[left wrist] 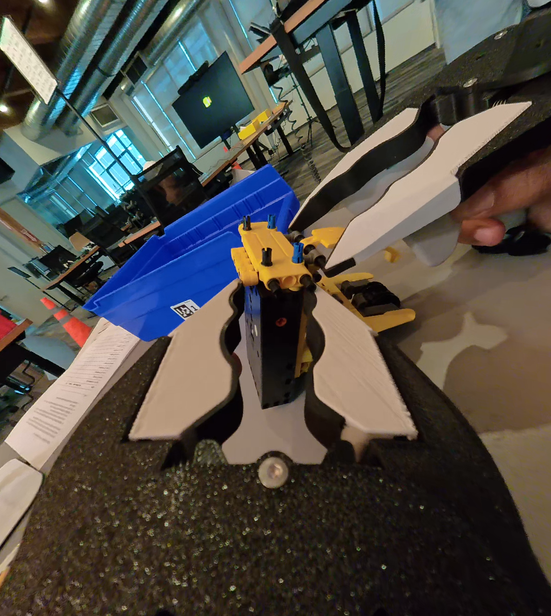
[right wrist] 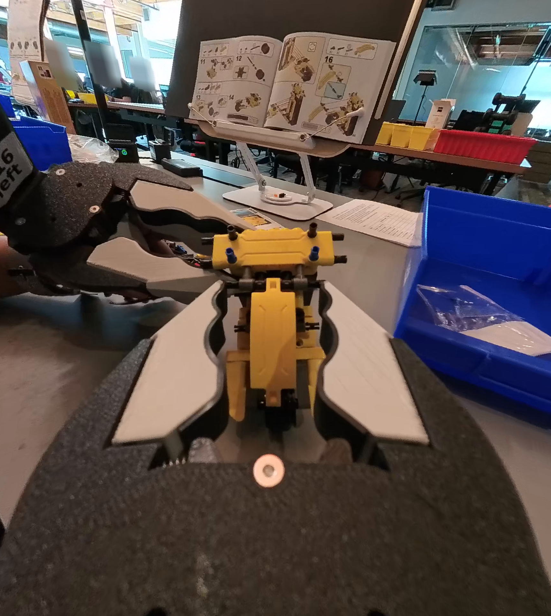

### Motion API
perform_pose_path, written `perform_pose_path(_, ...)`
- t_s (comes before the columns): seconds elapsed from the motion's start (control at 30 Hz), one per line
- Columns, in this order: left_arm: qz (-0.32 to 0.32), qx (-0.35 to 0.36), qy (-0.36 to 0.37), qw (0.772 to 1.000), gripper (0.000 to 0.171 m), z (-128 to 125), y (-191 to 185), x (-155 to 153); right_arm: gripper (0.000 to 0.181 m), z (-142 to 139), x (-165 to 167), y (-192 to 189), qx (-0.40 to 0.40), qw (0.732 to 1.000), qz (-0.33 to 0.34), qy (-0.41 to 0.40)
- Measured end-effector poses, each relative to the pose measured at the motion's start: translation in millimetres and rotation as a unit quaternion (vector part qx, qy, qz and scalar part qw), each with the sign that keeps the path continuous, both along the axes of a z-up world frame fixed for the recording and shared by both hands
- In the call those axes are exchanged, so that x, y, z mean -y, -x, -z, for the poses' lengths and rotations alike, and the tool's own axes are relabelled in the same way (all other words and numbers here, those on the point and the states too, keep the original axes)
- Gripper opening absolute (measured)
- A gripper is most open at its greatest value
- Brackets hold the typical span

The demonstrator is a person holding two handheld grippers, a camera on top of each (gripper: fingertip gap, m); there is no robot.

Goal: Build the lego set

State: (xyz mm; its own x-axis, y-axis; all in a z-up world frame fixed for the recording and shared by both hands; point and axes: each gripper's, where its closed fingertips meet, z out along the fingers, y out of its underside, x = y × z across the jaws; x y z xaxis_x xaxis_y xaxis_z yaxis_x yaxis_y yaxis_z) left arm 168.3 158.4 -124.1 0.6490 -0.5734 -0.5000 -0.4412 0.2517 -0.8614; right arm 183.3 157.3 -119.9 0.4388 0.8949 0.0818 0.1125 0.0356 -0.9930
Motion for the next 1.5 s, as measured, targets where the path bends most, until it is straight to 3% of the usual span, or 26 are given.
perform_pose_path(0.6, -0.002, 0.009, 0.020, 1.000, 0.033, 1, -1, 1, 0.054, 0, 0, 0, -0.005, 1.000, 0.003, 0.007)
perform_pose_path(1.27, -0.013, -0.054, -0.016, 0.998, 0.040, 2, 3, 5, 0.054, 1, 2, 1, 0.009, 1.000, -0.001, -0.017)
perform_pose_path(1.4, 0.030, -0.027, 0.018, 0.999, 0.047, 7, 4, 15, 0.054, -3, 1, -2, -0.009, 1.000, -0.004, -0.007)
perform_pose_path(1.5, 0.056, 0.048, 0.049, 0.996, 0.047, -9, 10, 21, 0.054, -6, 1, -5, -0.027, 1.000, -0.009, -0.002)
